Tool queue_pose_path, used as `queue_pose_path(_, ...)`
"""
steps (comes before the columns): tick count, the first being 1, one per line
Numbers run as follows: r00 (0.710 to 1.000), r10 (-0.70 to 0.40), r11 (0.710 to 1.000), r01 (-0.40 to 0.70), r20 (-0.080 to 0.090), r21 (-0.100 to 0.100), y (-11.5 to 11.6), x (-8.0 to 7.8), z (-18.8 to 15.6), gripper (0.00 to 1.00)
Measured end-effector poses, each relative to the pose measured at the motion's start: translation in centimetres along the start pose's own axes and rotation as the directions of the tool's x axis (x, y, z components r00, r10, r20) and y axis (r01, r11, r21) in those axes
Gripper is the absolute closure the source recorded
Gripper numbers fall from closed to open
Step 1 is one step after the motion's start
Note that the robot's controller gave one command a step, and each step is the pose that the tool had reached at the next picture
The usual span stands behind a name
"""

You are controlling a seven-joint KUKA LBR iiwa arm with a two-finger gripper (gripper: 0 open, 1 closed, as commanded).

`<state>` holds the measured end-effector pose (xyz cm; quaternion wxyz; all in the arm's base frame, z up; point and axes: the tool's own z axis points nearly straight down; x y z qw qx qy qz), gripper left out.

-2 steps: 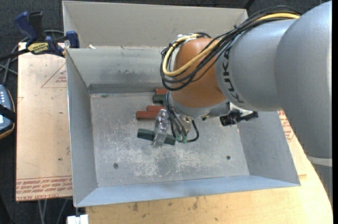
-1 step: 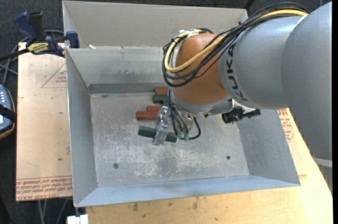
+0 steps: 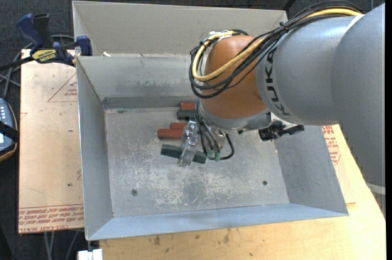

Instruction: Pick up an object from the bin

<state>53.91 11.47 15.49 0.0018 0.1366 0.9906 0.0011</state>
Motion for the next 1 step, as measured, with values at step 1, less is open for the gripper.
queue_pose_path(1, 1.000, 0.000, 1.000, 0.000, -0.003, 0.001, -0.01, 0.05, -0.84, 1.00)
